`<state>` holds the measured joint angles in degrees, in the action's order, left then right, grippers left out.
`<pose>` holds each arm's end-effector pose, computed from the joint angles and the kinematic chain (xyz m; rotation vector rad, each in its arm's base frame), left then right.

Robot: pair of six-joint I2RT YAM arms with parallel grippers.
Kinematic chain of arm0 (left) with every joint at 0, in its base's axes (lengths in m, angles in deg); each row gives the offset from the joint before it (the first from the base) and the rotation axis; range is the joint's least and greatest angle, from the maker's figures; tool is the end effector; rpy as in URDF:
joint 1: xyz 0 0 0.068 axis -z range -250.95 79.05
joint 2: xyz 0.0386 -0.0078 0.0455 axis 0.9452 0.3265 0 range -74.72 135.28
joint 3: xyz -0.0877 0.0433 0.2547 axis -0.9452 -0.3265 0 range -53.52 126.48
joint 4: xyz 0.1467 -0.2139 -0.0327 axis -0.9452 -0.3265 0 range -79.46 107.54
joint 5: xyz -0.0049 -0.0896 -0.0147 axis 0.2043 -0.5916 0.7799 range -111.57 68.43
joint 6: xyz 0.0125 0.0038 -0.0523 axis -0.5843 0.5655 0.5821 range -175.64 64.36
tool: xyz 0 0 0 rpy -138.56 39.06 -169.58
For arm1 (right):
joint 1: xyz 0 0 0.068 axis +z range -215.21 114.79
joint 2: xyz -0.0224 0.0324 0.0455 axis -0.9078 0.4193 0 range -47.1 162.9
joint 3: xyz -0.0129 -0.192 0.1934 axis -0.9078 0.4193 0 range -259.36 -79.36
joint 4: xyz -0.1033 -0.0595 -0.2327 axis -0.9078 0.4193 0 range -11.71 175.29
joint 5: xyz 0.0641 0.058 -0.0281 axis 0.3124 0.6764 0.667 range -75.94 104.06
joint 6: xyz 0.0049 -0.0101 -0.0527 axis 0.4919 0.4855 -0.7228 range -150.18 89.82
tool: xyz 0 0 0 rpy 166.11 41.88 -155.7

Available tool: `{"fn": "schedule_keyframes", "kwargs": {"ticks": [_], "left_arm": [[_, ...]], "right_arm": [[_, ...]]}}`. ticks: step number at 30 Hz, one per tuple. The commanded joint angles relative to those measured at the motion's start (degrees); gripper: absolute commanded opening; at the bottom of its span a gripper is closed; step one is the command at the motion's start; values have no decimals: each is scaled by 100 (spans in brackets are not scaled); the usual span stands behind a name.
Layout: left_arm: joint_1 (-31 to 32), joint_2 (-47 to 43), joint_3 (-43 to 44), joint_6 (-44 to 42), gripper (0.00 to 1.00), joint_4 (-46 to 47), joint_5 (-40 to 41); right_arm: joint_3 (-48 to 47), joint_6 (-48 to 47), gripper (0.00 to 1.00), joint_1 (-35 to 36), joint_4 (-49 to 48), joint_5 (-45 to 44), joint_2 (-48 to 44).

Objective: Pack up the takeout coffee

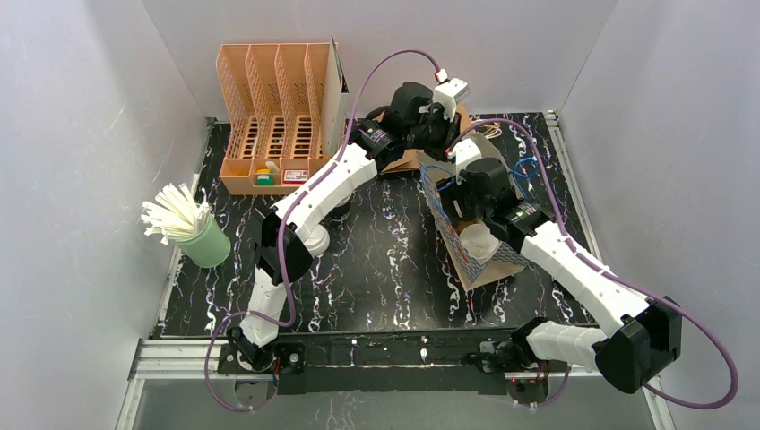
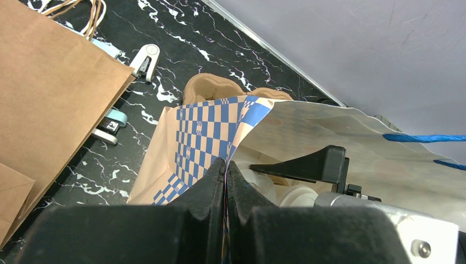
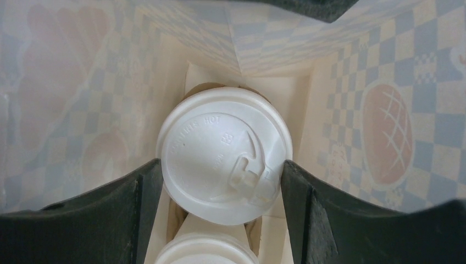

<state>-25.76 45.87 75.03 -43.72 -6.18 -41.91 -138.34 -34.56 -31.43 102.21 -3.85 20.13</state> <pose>0.3381 -0.3577 0.4049 0.8063 1.7806 -1.0056 0.2224 0.1356 0.3238 -0.5124 2.0387 -0.0258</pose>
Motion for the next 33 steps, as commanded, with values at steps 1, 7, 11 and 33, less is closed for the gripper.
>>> {"fn": "schedule_keyframes", "kwargs": {"ticks": [1,7,11,33], "left_arm": [[71,-339,192,73,0,186,-240],[-28,-475,-241,197,0,461,-309],[-45,-603,-661,292,0,765,-396],[-88,-578,-209,258,0,544,-218]], "right_arm": [[249,-46,27,31,136,-107,-19],[385,-36,27,23,18,-155,-417],[417,-190,26,32,-223,-98,-575],[853,154,26,30,-100,63,-1436]]}}
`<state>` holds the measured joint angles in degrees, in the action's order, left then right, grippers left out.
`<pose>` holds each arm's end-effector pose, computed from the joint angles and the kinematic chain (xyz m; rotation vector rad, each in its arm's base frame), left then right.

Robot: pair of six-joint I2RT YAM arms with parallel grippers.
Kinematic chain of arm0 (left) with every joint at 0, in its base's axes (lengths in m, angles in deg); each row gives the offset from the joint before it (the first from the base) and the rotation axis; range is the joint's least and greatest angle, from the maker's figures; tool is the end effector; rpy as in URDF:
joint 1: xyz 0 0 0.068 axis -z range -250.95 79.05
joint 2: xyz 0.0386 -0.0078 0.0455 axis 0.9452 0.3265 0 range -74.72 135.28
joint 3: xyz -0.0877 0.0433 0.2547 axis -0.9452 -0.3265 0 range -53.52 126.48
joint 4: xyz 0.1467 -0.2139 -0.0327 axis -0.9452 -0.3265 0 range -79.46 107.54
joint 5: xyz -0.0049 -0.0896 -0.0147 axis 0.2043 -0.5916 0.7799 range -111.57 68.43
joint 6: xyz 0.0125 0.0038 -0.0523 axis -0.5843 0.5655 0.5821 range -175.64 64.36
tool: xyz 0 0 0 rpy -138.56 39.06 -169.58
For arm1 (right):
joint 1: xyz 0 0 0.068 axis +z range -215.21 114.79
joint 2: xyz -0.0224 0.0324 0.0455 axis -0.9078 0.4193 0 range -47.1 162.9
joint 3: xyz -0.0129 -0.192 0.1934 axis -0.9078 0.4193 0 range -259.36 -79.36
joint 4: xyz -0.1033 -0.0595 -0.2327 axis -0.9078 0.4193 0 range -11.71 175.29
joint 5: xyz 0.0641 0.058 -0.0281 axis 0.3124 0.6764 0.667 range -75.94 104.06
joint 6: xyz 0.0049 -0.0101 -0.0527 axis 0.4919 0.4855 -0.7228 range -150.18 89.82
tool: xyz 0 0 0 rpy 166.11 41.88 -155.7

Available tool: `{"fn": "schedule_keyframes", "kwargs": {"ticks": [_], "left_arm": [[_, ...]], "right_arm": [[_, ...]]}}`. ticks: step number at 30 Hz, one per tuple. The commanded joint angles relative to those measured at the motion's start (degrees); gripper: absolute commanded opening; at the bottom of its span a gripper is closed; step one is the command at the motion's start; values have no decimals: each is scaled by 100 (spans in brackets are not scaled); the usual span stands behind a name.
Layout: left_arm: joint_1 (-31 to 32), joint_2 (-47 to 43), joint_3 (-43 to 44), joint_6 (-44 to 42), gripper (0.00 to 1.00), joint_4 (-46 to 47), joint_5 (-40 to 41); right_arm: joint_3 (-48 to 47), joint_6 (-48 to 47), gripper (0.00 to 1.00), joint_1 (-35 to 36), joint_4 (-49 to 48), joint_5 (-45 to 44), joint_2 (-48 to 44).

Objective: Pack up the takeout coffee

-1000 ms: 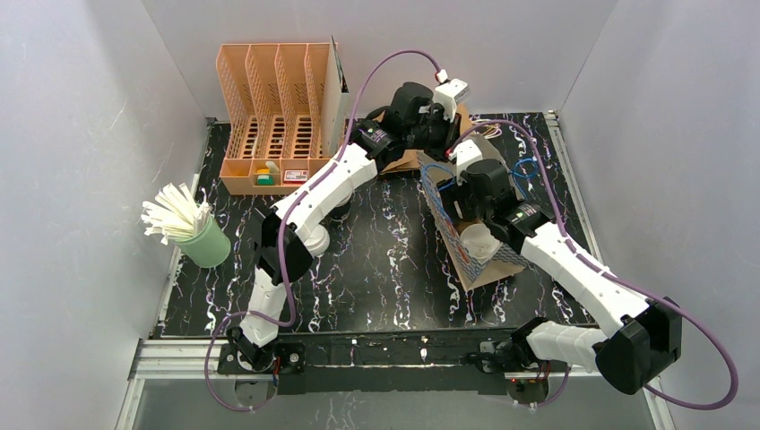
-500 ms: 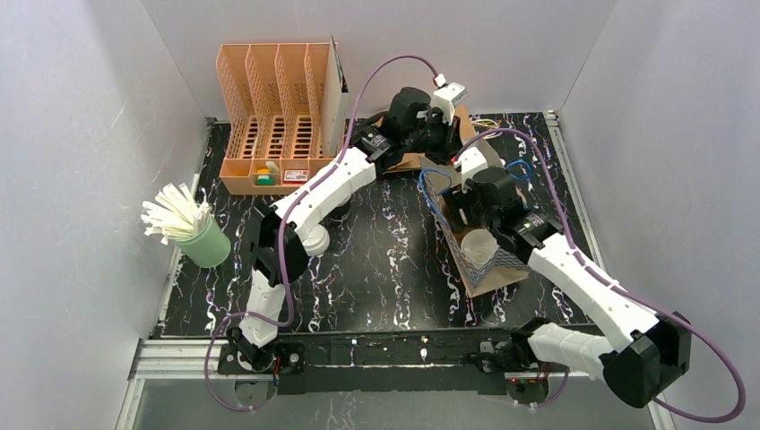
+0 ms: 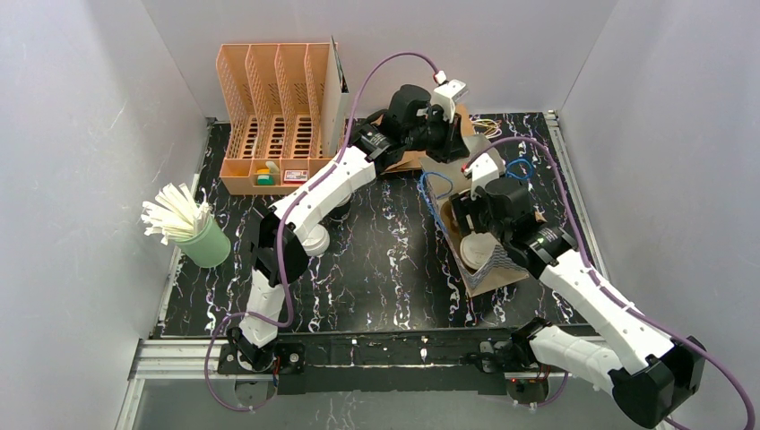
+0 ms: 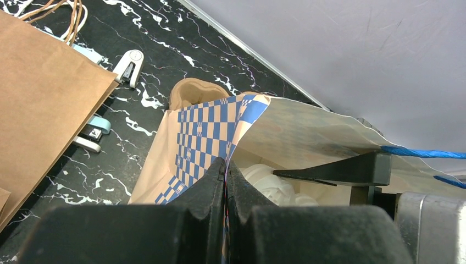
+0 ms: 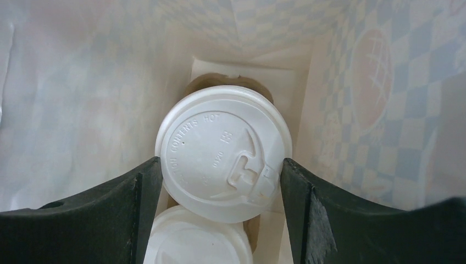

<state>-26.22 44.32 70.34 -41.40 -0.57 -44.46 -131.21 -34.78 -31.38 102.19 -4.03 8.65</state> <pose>0.3393 -0.3554 0.4001 0.7924 1.7514 -1.0735 0.1850 0.1107 0.3247 -0.4819 1.9721 -0.0038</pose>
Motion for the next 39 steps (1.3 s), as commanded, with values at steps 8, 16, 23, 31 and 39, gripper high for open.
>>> {"fn": "schedule_keyframes", "kwargs": {"ticks": [8,16,23,31,39], "left_arm": [[-52,-447,367,102,0,-90,77],[-113,-649,237,331,0,-102,64],[-140,-686,236,394,0,-106,31],[-158,-667,232,447,0,-85,27],[-158,-637,214,508,0,-44,-15]], "right_arm": [[466,135,26,11,-415,-22,-508],[536,295,25,15,-730,66,-362],[547,242,24,1,-914,266,-205],[541,225,24,-6,-973,436,-10],[488,70,24,-24,-1049,255,242]]}}
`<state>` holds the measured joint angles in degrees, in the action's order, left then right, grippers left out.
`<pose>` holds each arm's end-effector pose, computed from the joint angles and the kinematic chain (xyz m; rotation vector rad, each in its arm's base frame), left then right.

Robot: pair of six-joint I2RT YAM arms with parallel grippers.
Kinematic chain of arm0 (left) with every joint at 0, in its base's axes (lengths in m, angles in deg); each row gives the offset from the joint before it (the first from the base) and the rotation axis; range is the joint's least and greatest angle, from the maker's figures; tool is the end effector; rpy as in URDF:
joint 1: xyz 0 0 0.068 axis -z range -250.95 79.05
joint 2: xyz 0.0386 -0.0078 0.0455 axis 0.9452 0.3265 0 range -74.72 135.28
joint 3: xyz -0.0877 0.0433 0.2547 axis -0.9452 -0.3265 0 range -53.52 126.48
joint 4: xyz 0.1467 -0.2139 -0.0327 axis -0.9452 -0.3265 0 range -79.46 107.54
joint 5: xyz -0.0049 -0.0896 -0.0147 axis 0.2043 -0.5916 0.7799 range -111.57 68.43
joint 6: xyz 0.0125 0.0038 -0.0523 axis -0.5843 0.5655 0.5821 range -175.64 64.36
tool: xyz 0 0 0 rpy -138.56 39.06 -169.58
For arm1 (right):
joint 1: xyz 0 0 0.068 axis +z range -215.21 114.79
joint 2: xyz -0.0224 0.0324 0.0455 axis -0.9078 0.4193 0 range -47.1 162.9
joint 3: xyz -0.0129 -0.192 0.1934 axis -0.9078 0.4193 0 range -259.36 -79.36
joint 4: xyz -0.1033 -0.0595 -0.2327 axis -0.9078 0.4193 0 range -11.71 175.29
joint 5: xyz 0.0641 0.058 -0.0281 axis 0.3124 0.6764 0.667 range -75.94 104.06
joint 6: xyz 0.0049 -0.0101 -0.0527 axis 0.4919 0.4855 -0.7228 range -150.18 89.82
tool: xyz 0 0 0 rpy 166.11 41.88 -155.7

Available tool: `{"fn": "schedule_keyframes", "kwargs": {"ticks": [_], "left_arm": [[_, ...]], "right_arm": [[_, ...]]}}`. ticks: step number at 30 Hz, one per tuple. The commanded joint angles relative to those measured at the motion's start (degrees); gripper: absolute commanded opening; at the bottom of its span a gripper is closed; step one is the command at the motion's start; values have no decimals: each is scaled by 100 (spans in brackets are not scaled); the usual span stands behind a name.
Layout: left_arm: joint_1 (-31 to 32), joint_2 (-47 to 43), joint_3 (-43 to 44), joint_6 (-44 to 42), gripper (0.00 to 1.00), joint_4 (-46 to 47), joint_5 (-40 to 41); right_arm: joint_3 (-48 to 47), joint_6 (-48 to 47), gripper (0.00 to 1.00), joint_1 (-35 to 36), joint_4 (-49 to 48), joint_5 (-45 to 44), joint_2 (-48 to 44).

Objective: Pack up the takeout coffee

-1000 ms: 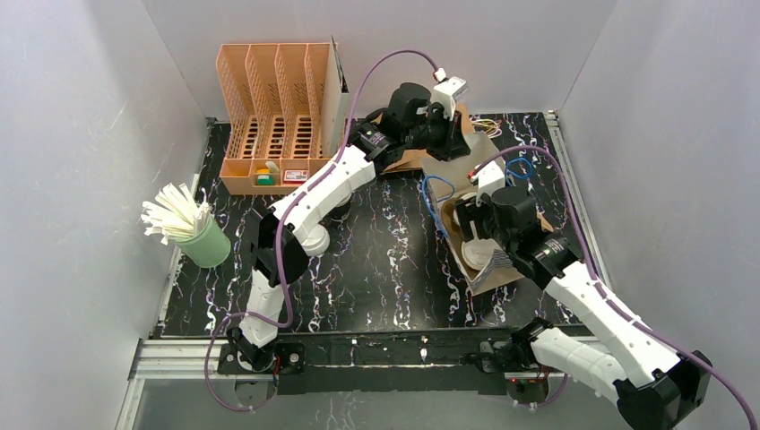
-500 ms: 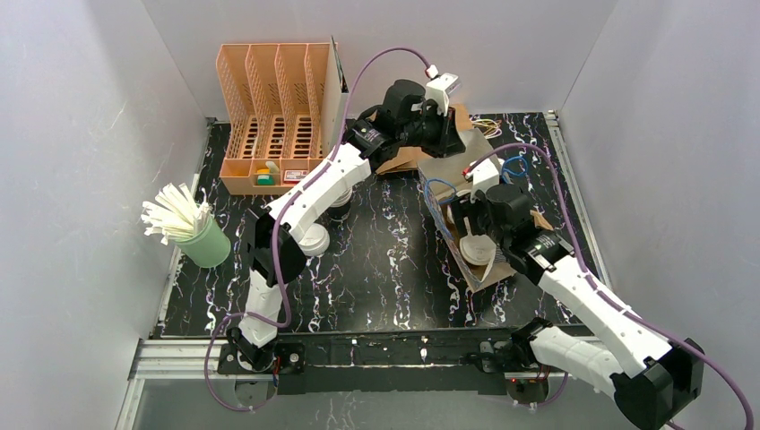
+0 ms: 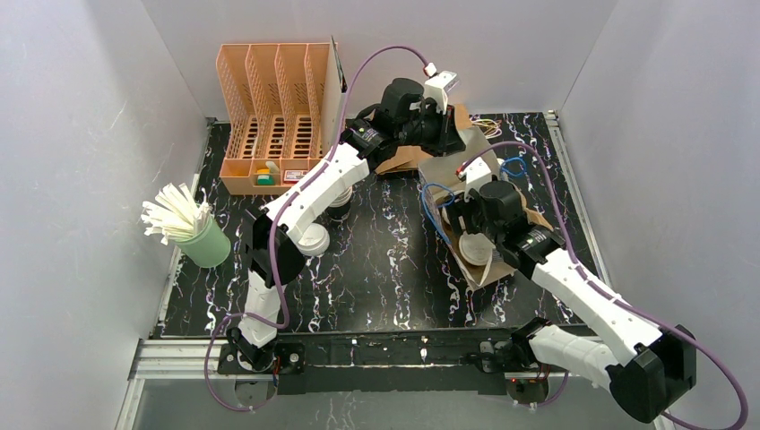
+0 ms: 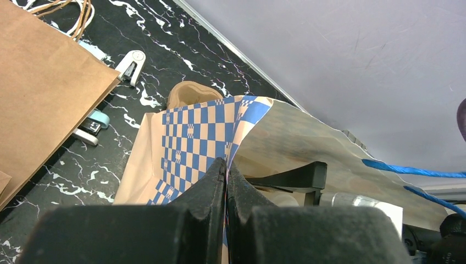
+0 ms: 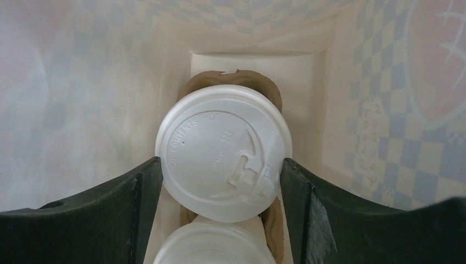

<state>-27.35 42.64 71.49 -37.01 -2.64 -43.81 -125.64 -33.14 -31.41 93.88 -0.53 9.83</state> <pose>0.3388 -0.3411 0.4168 0.7011 1.7851 -1.1038 0.1920 0.1178 0.3006 -0.4814 1.9555 0.0842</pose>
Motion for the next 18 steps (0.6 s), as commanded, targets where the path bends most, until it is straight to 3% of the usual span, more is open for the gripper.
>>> {"fn": "schedule_keyframes", "kwargs": {"ticks": [1,18], "left_arm": [[-44,-464,94,75,0,161,-98],[-77,-507,-205,348,0,224,-207]], "right_arm": [[-116,-125,24,-23,-202,-93,165],[-903,2,23,-23,666,188,734]]}}
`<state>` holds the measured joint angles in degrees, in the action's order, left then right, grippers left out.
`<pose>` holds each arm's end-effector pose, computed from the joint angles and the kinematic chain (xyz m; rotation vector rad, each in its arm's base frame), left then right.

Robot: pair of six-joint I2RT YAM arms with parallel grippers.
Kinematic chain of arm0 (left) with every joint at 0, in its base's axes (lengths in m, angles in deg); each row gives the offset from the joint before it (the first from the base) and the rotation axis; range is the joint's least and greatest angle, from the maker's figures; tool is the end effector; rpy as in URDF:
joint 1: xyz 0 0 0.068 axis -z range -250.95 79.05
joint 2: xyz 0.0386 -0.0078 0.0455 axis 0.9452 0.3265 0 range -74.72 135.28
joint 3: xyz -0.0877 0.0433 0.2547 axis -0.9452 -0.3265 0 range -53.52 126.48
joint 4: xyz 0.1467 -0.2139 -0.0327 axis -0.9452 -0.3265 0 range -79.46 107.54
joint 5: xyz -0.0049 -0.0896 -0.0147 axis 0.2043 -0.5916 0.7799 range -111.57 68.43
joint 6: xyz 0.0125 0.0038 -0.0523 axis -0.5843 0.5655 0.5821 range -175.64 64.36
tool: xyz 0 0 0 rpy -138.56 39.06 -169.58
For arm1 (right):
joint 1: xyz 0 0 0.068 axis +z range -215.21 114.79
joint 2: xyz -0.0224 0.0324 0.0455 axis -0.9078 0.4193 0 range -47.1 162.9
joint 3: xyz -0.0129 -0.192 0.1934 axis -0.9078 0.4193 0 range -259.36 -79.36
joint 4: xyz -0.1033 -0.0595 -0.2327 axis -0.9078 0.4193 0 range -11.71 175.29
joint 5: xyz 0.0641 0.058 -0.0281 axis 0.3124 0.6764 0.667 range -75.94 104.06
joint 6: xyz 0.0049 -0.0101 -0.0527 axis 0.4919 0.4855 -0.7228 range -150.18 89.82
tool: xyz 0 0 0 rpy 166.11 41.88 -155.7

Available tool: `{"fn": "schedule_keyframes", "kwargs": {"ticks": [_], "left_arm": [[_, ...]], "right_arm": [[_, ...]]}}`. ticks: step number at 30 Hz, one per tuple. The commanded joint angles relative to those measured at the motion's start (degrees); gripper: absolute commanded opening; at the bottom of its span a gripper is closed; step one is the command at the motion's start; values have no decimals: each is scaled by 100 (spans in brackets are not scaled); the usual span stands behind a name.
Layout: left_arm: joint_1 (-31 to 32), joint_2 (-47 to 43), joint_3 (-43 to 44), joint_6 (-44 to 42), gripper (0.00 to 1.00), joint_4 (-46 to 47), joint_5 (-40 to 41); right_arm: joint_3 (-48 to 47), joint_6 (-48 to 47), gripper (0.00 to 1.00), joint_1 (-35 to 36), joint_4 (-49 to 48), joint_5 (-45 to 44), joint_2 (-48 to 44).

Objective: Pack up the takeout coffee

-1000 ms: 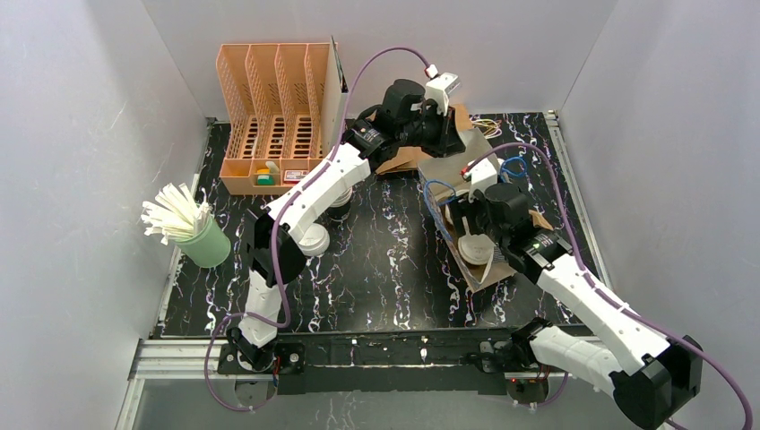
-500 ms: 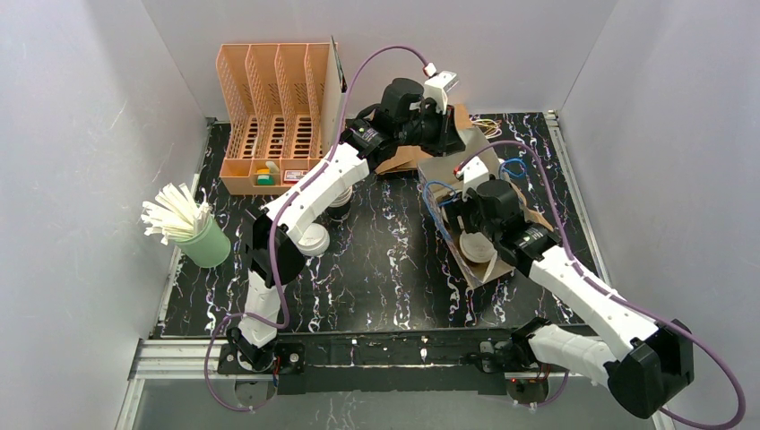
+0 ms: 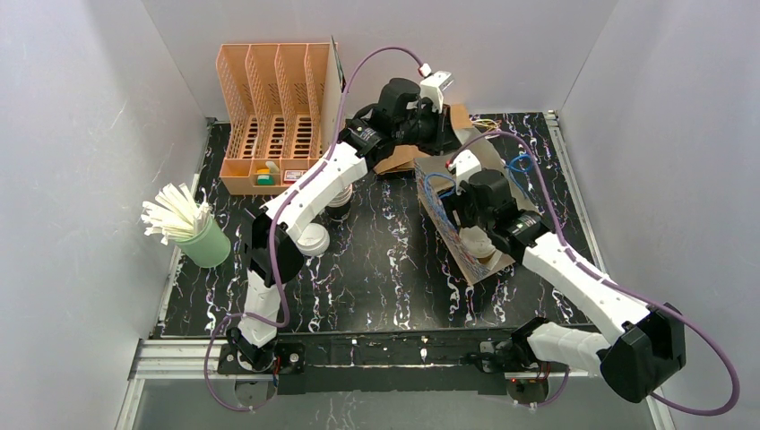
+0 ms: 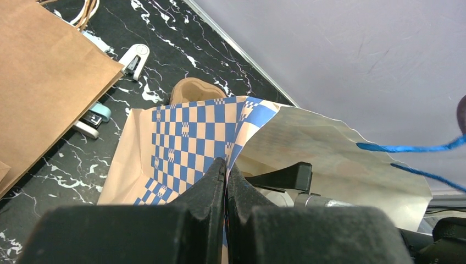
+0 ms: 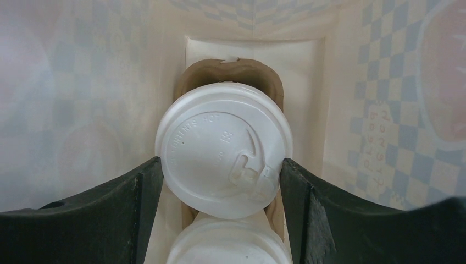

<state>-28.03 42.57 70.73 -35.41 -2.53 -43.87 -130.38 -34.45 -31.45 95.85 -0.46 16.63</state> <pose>0.3432 -0.3374 0.4131 0.6681 1.8124 -1.1135 0.2120 0.1310 0.3003 -0.5327 2.0115 0.0475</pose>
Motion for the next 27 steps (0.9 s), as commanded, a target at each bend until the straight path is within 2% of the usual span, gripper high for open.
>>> {"fn": "schedule_keyframes", "kwargs": {"ticks": [1,6,12,27], "left_arm": [[-11,-532,-181,244,0,219,-240],[-10,-628,-444,494,0,218,-470],[-5,-764,-663,719,0,204,-522],[-7,-1013,-1324,1229,0,391,-787]], "right_arm": [[-514,149,23,-23,581,231,67],[-977,283,22,-18,1356,469,153],[-1046,383,22,-18,1924,781,34],[-1223,383,21,-18,2754,1095,143]]}}
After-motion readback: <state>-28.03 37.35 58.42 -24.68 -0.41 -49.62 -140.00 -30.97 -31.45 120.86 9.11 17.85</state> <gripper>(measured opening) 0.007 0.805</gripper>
